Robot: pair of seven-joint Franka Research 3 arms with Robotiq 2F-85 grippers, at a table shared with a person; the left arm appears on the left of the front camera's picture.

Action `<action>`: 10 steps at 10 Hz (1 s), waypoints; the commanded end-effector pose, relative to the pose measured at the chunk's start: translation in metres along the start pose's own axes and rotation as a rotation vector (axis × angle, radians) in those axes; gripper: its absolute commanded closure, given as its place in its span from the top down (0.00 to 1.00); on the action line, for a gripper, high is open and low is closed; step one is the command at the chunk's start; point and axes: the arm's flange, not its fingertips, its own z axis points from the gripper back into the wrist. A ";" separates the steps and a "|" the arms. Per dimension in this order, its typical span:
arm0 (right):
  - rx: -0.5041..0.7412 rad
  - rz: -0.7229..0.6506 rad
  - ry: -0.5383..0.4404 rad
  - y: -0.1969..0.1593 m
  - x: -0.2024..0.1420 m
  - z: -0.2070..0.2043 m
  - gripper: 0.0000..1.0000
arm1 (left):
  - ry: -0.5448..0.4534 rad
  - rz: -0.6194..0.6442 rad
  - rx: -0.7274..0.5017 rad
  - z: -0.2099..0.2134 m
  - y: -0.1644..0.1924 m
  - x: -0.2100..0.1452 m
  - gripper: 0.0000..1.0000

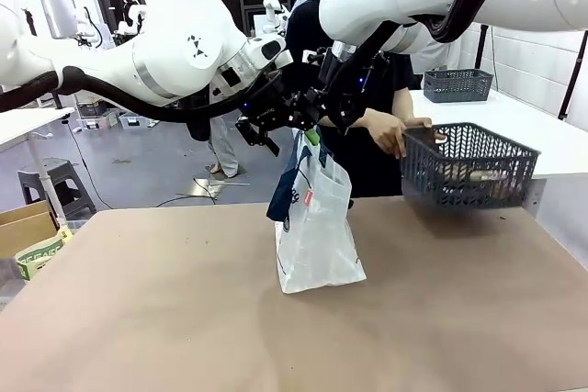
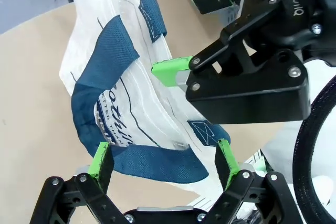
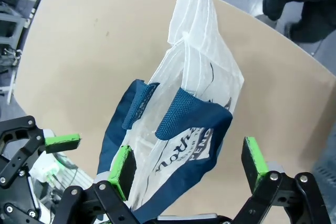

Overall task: Transfer purchased items from the store into the shopping bag.
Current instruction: Open the Reusable shopping bag in the center of the table.

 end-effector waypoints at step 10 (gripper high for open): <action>0.000 0.023 0.060 -0.004 -0.003 -0.026 1.00 | 0.032 0.024 0.015 -0.016 0.015 -0.002 1.00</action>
